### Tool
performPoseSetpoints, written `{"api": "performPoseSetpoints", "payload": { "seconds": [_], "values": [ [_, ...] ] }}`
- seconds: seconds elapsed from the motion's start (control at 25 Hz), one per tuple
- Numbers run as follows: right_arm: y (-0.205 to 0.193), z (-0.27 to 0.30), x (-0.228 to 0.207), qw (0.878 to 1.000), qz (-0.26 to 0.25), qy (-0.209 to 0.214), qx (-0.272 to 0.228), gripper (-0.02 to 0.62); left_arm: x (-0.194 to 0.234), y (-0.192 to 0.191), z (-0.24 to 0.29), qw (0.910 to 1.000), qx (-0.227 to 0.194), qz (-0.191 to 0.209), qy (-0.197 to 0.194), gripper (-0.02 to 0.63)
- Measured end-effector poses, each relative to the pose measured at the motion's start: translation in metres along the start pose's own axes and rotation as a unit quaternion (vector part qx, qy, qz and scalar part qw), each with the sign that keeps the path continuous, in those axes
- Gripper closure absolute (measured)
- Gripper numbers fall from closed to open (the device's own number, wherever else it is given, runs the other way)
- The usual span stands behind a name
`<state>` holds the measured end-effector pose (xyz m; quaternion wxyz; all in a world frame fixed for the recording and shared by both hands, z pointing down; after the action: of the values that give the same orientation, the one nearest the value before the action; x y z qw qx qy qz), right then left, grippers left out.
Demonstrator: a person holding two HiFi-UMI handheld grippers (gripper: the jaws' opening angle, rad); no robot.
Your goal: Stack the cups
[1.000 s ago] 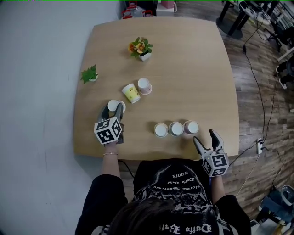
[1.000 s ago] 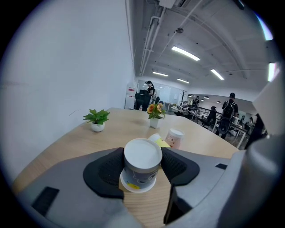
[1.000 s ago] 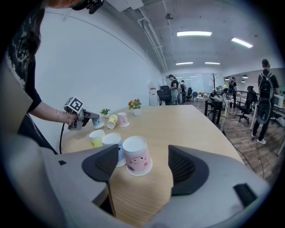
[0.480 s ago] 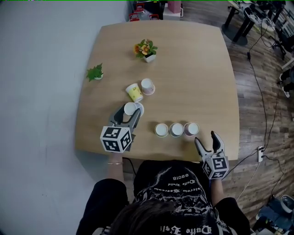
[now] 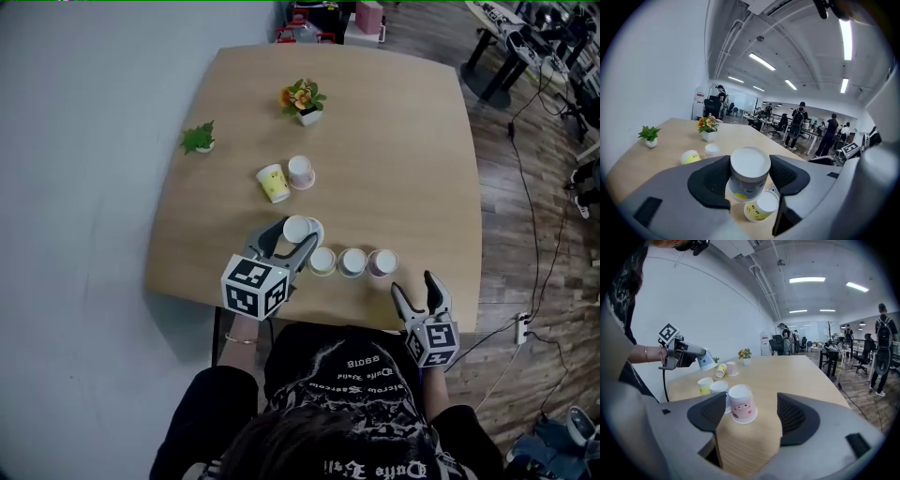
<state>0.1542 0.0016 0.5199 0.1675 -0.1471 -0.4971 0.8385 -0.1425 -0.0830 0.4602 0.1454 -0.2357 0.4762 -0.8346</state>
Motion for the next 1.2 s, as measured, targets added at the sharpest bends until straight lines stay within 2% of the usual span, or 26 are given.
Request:
{"api": "performPoseSetpoints", "payload": {
  "seconds": [0.28,0.56,1.2],
  "values": [
    [-0.004,-0.004,-0.005,1.0,0.002,0.004,0.0,0.247,-0.036,-0.002,0.006,0.9995,0.006,0.005,-0.03,0.341],
    [-0.006,-0.005,-0.007,1.0,0.002,0.006,0.0,0.247,-0.062,-0.012,0.017,0.9977,0.031,0.022,-0.056,0.342],
    [-0.011,-0.003,-0.012,1.0,-0.002,0.005,0.013,0.246,-0.083,-0.026,0.035,0.9923,0.084,0.08,-0.043,0.341]
  ]
}}
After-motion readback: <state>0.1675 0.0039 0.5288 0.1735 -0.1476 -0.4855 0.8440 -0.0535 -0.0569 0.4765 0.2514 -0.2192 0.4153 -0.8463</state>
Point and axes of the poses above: the fingertips, and each gripper's own axes: z forward along the fingers, x to its left, y out of its top, the point moved 6 cm from there along -z, backward along the fingers, and after that the axes turned 2 degrees about -z, right-handed, at the moved point
